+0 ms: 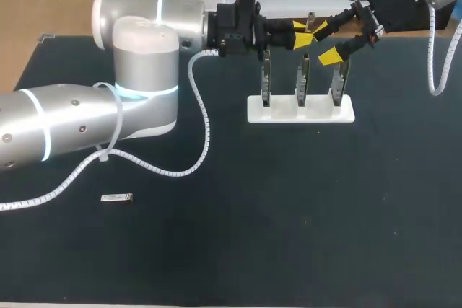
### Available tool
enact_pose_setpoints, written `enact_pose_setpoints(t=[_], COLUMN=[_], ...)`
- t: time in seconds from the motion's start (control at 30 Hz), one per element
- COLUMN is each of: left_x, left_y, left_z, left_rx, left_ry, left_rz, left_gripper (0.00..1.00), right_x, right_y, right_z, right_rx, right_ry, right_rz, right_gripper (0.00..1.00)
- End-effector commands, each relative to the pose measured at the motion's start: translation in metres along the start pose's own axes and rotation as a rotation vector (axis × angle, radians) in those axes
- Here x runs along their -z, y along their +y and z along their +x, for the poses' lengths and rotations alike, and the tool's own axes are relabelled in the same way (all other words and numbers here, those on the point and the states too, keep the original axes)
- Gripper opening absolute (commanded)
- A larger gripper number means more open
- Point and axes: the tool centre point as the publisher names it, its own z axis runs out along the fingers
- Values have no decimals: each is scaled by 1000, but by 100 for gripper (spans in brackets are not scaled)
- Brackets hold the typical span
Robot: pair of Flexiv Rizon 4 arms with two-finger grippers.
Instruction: Pick up the optical module with the left hand, and insert it into the network port with the right hand.
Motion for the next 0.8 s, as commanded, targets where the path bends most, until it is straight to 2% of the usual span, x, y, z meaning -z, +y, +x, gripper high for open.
enact_pose_setpoints(t=[0.03,0.8], left_x=[3,-2], left_y=[-3,-15], left_z=[3,6], left_rx=[2,9], left_ry=[-9,-2], left_rz=[-3,14], left_gripper=[0,0], right_x=[0,0], right_y=[1,1], right_z=[0,0], right_rx=[0,0], right_ry=[0,0], right_rz=[4,4], right_gripper=[100,100])
